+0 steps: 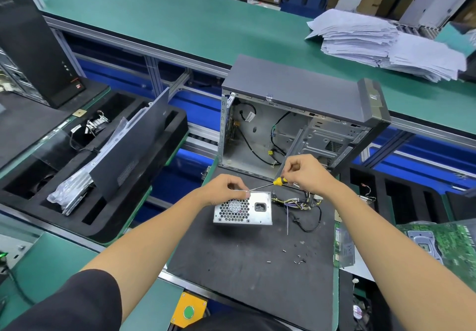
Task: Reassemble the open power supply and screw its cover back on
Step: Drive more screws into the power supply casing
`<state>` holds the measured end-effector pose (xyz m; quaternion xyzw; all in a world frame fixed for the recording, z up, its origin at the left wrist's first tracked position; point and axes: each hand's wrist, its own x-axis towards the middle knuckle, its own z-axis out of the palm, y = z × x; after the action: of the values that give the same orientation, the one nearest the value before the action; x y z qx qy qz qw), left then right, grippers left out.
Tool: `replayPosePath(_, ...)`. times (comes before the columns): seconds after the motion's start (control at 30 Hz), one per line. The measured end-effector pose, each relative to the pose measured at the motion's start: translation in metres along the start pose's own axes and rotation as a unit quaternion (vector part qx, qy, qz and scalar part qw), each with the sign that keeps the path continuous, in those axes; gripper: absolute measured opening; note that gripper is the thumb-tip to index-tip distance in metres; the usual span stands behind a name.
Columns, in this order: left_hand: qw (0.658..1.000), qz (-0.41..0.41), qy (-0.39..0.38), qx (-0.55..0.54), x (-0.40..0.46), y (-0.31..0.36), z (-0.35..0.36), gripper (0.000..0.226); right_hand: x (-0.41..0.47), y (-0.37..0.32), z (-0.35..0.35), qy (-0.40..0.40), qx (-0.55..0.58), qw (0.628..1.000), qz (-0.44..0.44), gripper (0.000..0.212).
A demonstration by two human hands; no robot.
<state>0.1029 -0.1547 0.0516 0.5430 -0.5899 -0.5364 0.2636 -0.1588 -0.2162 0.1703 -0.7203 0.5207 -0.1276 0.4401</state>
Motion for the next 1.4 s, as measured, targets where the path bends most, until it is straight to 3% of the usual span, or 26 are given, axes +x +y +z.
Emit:
replayPosePath(0.7,1.0,-0.003,0.016,-0.005,-0.003,0.002,0.003,0.007,0.008,-0.043,-0.003,-0.021,-0.198,0.979,-0.053,0.011)
replayPosePath(0.93,1.0,0.002,0.025,-0.019,-0.003,0.002,0.005,0.007,0.015,-0.066,0.004,-0.039,-0.323,0.94,-0.101,0.01)
replayPosePath(1.4,0.999,-0.016,0.035,-0.037,0.0,0.001,0.006,0.007,0.017,-0.103,0.019,-0.121,-0.459,0.856,-0.204,0.012)
